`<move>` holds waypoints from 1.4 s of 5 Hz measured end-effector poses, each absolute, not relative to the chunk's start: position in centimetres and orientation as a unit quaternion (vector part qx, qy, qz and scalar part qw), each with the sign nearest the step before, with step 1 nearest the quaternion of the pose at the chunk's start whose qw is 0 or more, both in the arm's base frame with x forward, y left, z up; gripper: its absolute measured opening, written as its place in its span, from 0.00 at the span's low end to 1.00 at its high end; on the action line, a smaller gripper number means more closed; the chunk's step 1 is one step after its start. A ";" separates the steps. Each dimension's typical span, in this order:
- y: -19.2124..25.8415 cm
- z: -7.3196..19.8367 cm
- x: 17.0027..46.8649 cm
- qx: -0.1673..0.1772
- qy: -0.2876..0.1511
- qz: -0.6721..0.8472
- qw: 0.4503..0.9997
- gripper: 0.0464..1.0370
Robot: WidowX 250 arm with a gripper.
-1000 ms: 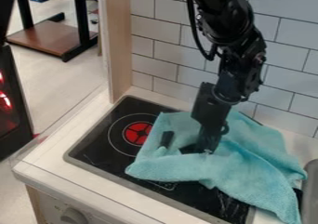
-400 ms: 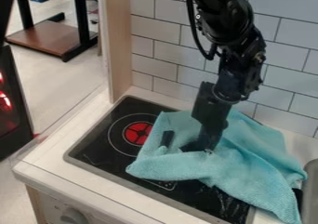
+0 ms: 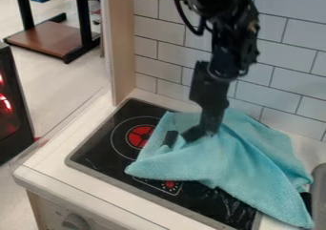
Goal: Robot unfolded from center to bottom right
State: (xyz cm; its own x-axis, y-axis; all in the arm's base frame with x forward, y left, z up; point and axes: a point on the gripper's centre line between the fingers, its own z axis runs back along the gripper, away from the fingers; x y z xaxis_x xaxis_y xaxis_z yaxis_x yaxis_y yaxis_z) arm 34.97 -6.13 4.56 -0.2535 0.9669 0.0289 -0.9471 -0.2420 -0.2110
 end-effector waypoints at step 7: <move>-9.8 0.9 19.8 0.009 -0.072 0.700 0.711 0.20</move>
State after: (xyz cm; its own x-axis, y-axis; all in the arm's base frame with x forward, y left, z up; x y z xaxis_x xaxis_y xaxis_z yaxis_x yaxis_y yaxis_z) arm 19.84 -9.80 0.94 0.0107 0.9934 0.1142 -0.9959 0.0208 -0.0876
